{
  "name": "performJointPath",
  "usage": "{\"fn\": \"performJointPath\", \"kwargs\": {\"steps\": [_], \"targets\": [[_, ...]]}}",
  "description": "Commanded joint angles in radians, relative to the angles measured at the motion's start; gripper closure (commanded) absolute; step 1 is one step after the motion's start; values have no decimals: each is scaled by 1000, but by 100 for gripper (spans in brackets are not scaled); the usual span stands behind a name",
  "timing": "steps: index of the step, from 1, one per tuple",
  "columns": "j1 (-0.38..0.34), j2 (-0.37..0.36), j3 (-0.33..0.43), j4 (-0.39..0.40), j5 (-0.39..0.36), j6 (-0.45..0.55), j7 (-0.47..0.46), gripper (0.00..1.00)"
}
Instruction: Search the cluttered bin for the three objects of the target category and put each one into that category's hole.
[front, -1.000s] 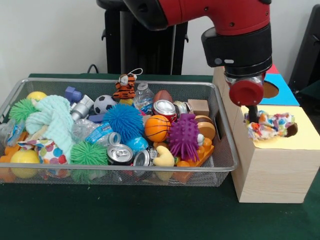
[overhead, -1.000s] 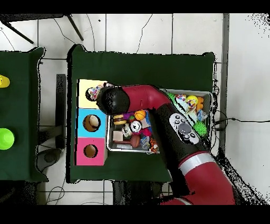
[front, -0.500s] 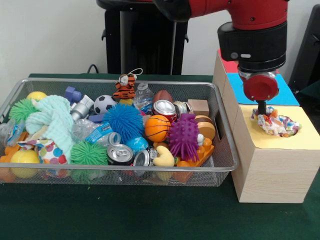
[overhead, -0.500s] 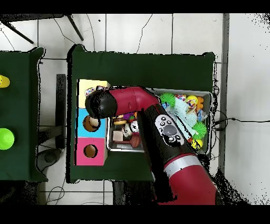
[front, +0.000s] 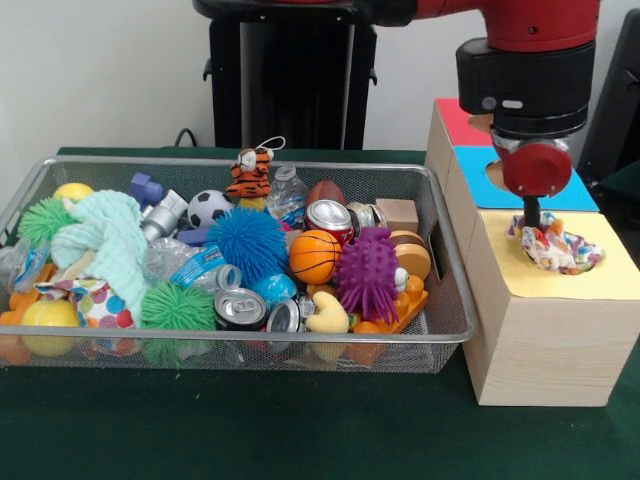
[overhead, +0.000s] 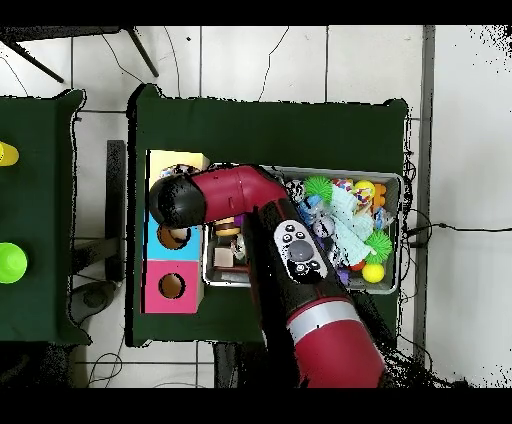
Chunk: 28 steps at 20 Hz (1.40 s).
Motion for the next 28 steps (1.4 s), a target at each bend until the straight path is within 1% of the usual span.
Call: {"fn": "performJointPath", "kwargs": {"steps": [1, 2, 3, 5, 8, 12, 18, 22, 25, 27, 28], "targets": [[70, 102, -108, -12, -22, -75, 309, 100], [91, 108, -129, -30, -34, -73, 312, 100], [99, 111, -134, -37, -40, -78, 305, 100], [112, 123, -145, -44, -38, -94, 305, 100], [128, 148, -154, -56, -19, -144, 325, 100], [128, 171, -144, -55, 10, -199, 334, 100], [125, 190, -128, -52, 55, -252, 341, 100], [136, 207, -138, -60, 68, -280, 334, 100], [142, 198, -148, -48, 102, -272, 346, 100], [142, 177, -151, -32, 114, -249, 340, 100], [147, 170, -165, -28, 120, -238, 345, 100]]}}
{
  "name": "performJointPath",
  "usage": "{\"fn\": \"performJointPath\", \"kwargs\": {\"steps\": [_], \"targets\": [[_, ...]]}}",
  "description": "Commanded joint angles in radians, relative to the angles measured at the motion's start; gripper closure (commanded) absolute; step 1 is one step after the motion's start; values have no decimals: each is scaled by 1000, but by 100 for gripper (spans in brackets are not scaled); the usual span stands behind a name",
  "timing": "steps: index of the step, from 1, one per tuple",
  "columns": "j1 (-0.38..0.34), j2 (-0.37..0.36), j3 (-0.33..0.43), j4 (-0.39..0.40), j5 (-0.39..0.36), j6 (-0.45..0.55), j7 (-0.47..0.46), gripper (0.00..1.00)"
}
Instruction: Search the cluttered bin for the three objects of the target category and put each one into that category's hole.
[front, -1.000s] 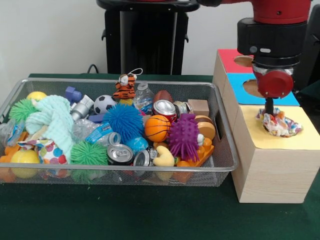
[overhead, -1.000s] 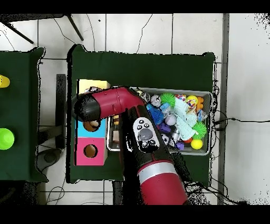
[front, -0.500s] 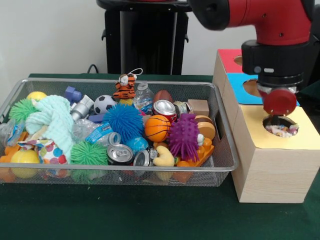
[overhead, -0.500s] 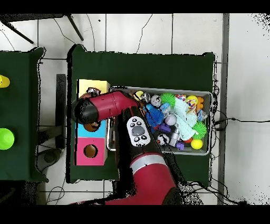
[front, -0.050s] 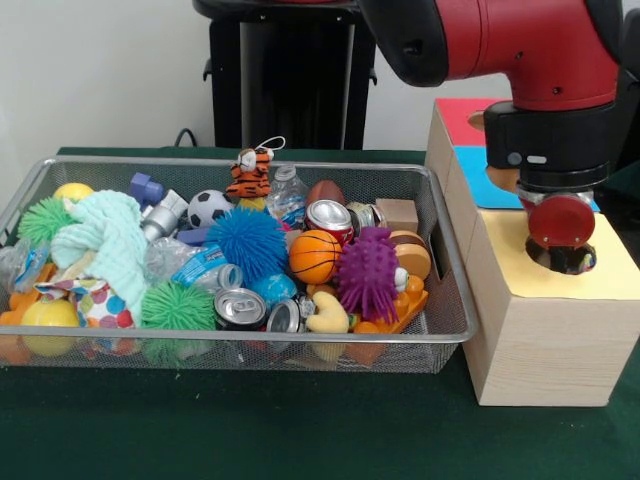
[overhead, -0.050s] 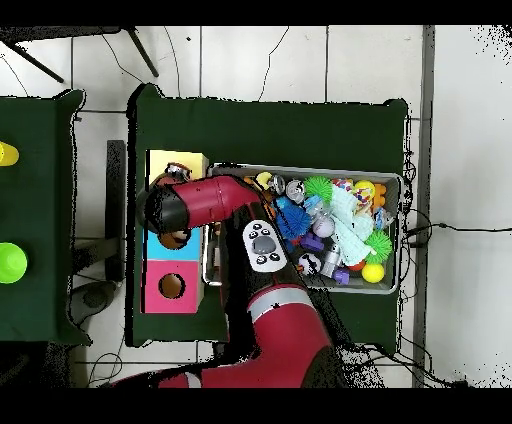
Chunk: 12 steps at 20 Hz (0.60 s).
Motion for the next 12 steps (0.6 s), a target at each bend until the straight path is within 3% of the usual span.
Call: {"fn": "performJointPath", "kwargs": {"steps": [1, 12], "targets": [[20, 43, -44, 31, 58, 8, 313, 100], [23, -28, -87, 61, 135, 84, 310, 100]]}}
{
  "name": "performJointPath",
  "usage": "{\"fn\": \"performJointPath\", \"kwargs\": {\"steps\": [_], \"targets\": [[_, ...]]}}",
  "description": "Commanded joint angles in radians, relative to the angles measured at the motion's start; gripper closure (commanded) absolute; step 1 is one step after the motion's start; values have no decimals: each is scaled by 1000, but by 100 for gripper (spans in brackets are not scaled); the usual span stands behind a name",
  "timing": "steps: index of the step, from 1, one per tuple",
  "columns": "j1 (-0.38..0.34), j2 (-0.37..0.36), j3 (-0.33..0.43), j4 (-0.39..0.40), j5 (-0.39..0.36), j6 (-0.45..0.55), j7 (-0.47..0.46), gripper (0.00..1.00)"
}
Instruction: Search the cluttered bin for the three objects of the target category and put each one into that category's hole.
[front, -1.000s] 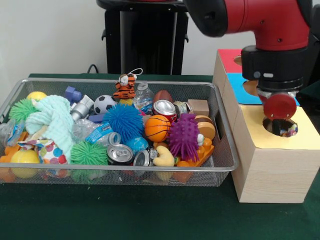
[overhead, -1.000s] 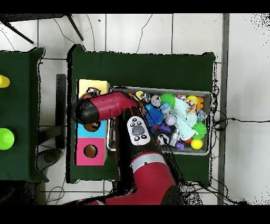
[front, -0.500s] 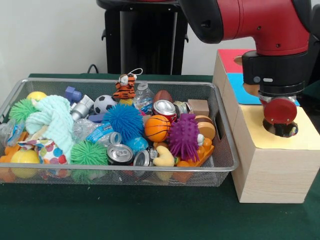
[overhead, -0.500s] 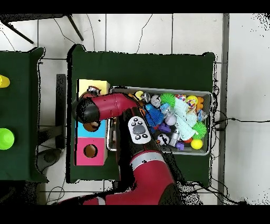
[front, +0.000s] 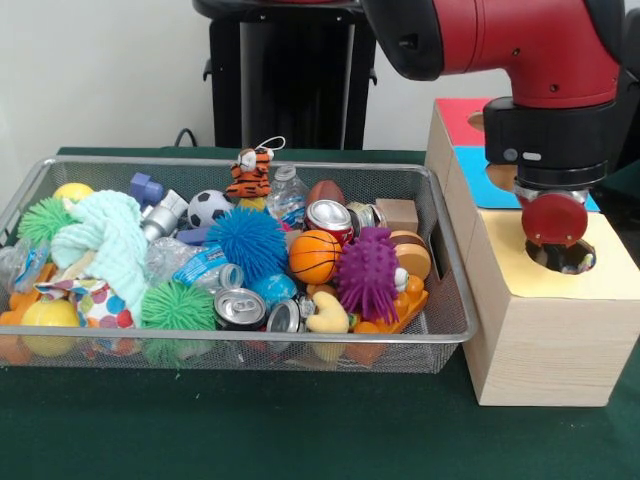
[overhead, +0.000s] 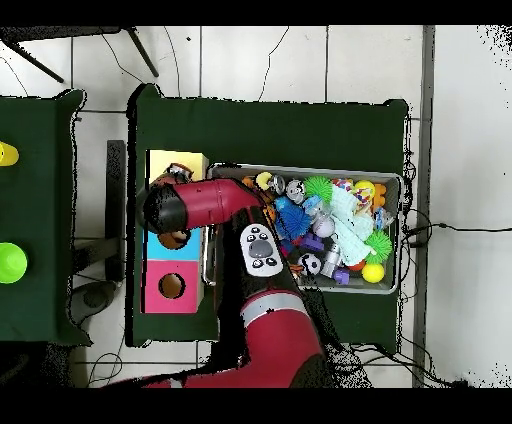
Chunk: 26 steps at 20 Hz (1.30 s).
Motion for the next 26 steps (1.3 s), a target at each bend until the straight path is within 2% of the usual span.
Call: {"fn": "performJointPath", "kwargs": {"steps": [1, 9, 17, 18, 19, 20, 21, 23, 26], "targets": [[-14, -33, -30, 63, 66, 90, 290, 100], [-43, -79, 5, 95, 107, 98, 263, 100], [-47, -88, -2, 105, 137, 127, 261, 100], [-44, -87, -9, 105, 142, 135, 268, 0], [-53, -87, -4, 121, 155, 112, 289, 0], [-67, -88, 18, 122, 144, 83, 266, 0], [-75, -96, 35, 119, 131, 82, 232, 0], [-74, -118, 16, 149, 169, 107, 276, 0], [-71, -122, 20, 140, 172, 110, 260, 0]]}}
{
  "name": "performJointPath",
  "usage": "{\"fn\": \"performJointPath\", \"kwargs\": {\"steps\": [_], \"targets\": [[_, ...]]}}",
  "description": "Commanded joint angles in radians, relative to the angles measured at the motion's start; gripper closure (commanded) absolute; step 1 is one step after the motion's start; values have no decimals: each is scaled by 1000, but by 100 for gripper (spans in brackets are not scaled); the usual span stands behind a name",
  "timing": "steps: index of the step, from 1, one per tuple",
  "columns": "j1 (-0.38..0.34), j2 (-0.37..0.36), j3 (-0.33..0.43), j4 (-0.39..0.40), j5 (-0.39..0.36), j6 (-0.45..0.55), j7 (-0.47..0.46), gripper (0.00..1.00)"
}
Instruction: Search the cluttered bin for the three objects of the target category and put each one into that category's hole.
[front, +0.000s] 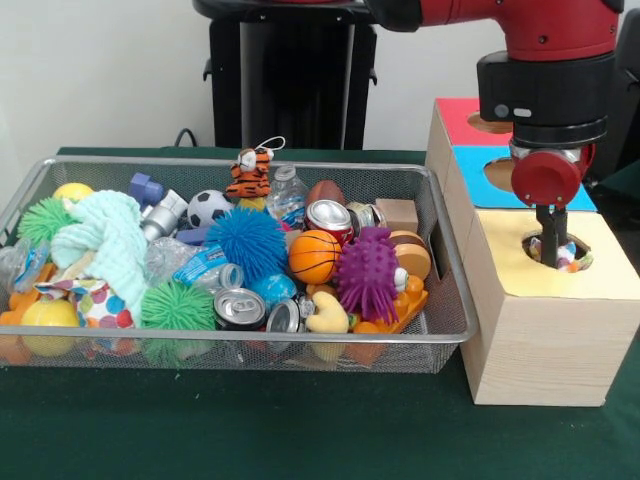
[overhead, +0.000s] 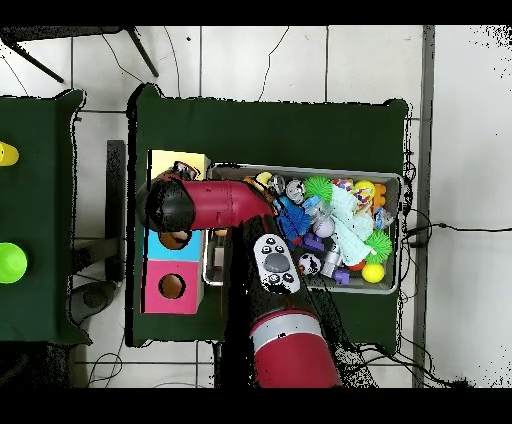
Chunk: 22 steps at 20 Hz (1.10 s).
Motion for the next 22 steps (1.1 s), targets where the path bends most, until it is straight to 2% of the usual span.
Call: {"fn": "performJointPath", "kwargs": {"steps": [1, 5, 6, 9, 10, 11, 12, 13, 20, 21, 22], "targets": [[-41, -33, 20, 68, 53, 63, 261, 0], [-38, -32, 21, 67, 63, 60, 253, 0], [-37, -31, 21, 67, 72, 56, 256, 100], [-35, -31, 11, 73, 78, 53, 270, 100], [-46, -33, 32, 74, 73, 31, 253, 100], [-40, -36, 26, 64, 62, 55, 235, 100], [-30, -40, 7, 67, 66, 75, 248, 100], [-42, -45, 20, 85, 82, 55, 265, 100], [-28, -48, 17, 82, 84, 44, 268, 100], [-29, -48, 20, 84, 86, 34, 273, 0], [-30, -49, 18, 89, 89, 36, 277, 0]]}}
